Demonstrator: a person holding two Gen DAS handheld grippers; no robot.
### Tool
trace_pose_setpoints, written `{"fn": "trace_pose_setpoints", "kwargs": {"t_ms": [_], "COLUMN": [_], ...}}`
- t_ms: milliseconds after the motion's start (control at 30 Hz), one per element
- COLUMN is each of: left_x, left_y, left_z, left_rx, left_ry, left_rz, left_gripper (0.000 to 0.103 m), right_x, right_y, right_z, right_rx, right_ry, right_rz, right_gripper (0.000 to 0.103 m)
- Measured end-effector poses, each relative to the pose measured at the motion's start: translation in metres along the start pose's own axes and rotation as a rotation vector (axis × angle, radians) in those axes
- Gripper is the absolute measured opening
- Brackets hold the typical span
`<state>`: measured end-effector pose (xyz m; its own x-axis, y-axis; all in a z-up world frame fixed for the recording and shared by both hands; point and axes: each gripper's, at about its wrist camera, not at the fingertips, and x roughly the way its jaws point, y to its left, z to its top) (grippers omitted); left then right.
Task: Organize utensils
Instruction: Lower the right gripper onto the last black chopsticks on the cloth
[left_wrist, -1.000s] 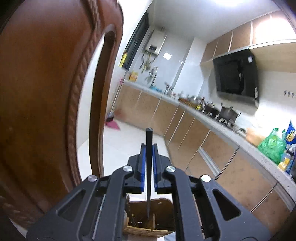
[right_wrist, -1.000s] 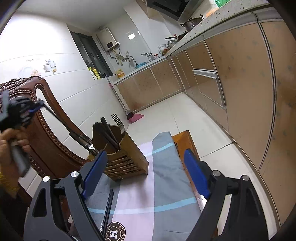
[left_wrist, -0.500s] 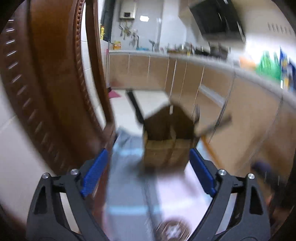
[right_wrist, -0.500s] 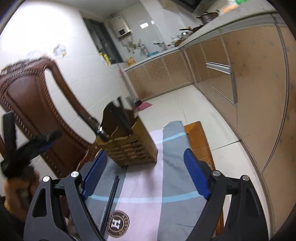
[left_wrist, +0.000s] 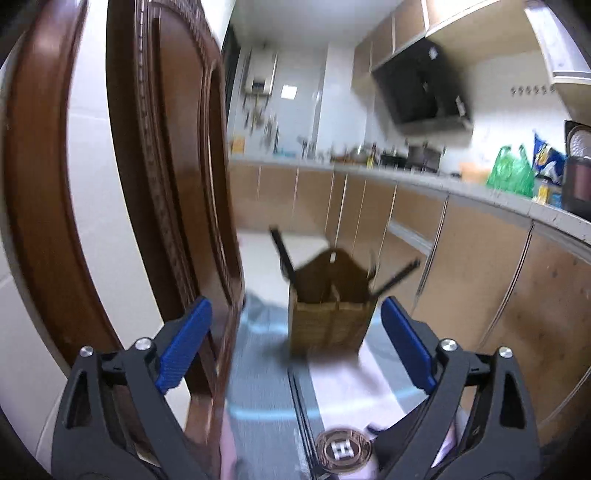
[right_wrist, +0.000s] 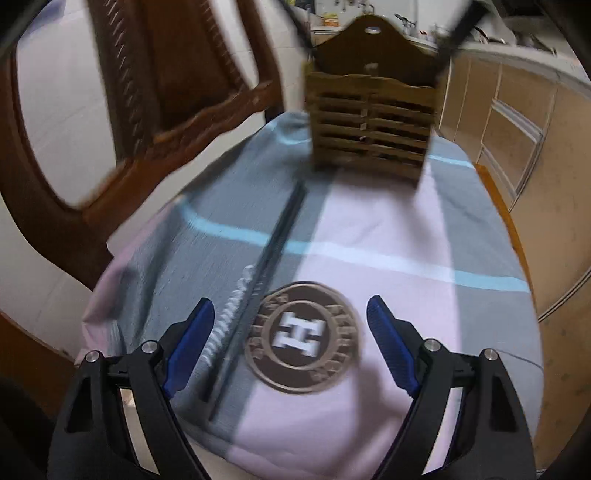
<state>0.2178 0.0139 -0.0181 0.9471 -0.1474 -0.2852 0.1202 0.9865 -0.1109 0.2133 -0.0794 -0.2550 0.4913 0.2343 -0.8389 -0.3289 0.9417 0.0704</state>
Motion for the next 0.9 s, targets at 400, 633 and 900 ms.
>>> {"fn": "trace_pose_setpoints", "kwargs": {"t_ms": [400,633,900], "left_x": [0.023,0.039,0.072], "left_y": [0.006,0.004,-0.012], "left_z": [-0.004,-0.014,-0.043], "left_rx": [-0.021,-0.045,0.005], "left_ry": [0.088,0.168,0.332], "left_rz": [-0.022,-0.020,-0.003], "left_gripper": [0.092,0.093,0.093], "right_x": [0.036,-0.004,-0.022], "right_y": [-0.009,-0.066,-0.049], "right_z": [0.001,-0.035,-0.054], "right_rx": [0.071,0.180,0.060], "right_ry": [0.047,0.042,0.050], "right_rz": [-0.131,-0.186,-0.140], "right_gripper": [0.014,0.012,0.015]}}
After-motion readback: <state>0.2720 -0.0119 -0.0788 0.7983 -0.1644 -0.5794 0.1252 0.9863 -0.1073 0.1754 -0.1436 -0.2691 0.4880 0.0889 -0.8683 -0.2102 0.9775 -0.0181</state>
